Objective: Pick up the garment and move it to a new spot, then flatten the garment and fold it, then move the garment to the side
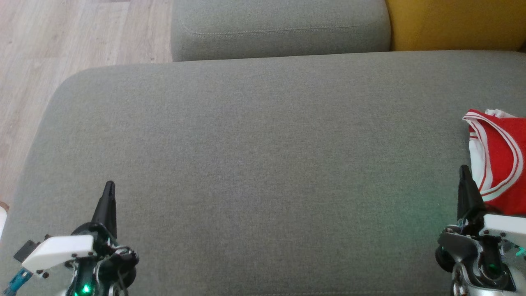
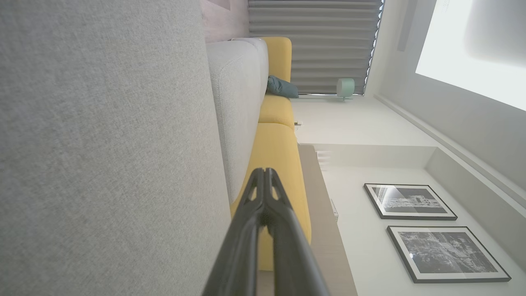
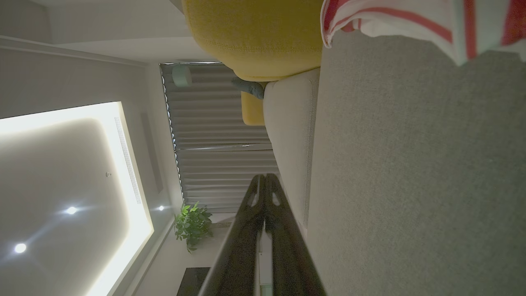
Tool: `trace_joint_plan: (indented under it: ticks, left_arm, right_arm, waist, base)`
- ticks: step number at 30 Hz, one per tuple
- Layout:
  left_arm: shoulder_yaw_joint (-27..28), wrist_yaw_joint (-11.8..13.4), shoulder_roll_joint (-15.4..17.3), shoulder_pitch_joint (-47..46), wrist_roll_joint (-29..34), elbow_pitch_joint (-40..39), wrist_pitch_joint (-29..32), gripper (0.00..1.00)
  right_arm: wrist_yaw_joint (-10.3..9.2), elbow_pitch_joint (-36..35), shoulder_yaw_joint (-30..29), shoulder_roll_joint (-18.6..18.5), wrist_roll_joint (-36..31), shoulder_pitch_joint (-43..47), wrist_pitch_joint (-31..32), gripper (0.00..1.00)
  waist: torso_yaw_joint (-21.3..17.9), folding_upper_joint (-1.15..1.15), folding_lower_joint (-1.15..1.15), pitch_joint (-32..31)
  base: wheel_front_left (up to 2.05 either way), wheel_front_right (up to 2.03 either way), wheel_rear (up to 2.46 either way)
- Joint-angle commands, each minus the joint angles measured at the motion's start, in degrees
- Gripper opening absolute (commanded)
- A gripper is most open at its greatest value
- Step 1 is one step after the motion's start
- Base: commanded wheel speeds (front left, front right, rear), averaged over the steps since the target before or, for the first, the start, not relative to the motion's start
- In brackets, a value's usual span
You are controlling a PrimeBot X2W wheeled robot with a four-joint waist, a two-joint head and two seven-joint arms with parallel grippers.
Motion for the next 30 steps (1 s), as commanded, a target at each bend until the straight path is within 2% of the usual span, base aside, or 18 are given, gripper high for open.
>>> trace_joint_plan:
  ticks: [1, 30]
  left_arm:
    - [2.0, -0.4, 0.6, -3.2, -0.2, -2.2, 0.4, 0.00]
    - [2.0, -0.4, 0.6, -3.2, -0.2, -2.2, 0.4, 0.00]
  right_arm:
    - [0.39, -2.2, 1.2, -0.3, 0.4, -1.2, 0.3, 0.00]
    - [0.39, -2.2, 1.2, -0.3, 0.4, -1.2, 0.3, 0.00]
  waist:
    - [0.0, 0.00, 0.00, 0.0]
    - [0.0, 0.00, 0.00, 0.0]
  base:
    - [0.00, 0.00, 0.00]
    - [0.00, 0.00, 0.00]
